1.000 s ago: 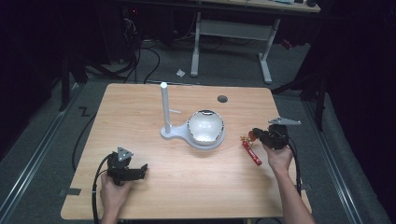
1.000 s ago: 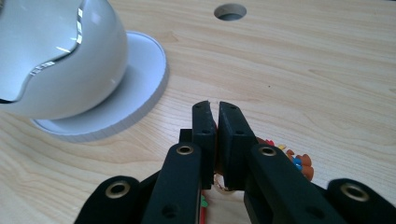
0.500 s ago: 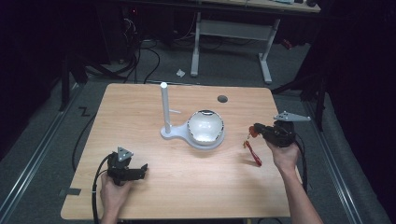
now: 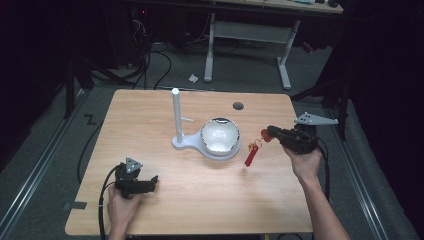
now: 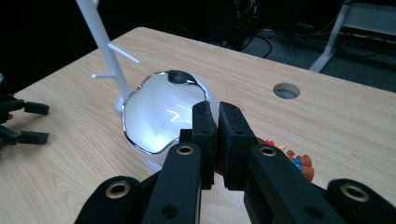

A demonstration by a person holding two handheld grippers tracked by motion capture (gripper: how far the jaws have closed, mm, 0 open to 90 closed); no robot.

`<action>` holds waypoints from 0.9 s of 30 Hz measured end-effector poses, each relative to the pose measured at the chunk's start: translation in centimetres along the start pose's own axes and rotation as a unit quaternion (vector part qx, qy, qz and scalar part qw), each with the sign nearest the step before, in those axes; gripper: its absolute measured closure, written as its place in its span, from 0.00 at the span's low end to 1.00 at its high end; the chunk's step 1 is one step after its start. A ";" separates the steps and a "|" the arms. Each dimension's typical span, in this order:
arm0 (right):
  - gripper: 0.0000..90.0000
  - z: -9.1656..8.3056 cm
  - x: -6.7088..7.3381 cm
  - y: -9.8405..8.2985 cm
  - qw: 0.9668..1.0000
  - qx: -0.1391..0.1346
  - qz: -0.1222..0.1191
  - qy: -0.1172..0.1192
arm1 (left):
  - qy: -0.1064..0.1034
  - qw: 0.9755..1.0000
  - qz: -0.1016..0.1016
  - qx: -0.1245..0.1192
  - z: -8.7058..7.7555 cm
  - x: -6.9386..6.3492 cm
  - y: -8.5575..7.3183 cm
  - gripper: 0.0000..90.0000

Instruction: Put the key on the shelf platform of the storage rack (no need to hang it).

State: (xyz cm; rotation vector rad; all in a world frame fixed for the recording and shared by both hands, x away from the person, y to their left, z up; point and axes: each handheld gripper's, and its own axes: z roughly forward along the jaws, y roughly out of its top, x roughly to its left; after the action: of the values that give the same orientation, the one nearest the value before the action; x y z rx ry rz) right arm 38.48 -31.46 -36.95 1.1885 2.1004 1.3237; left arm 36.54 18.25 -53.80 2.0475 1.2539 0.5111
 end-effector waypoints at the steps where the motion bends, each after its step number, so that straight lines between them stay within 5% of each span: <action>1: 0.96 0.0 0.2 0.2 1.000 -0.002 -0.004 0.003 | 0.000 1.000 -0.001 0.000 0.0 0.0 0.0 0.09; 9: 0.96 0.5 1.8 2.1 0.999 -0.007 -0.026 0.028 | 0.000 1.000 -0.001 -0.001 0.0 0.0 0.0 0.09; 19: 0.96 1.5 3.2 4.4 0.997 -0.017 -0.029 0.073 | 0.000 1.000 -0.001 0.000 0.0 0.0 0.0 0.09; 27: 0.96 2.9 4.1 6.5 0.996 -0.015 -0.028 0.085 | 0.000 1.000 -0.002 -0.001 0.0 0.0 0.0 0.10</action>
State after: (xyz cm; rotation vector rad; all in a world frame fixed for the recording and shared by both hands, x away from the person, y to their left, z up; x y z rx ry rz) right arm 41.10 -25.32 -32.23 1.0286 2.2045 1.4704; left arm 36.54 18.27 -53.79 2.0441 1.2568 0.5109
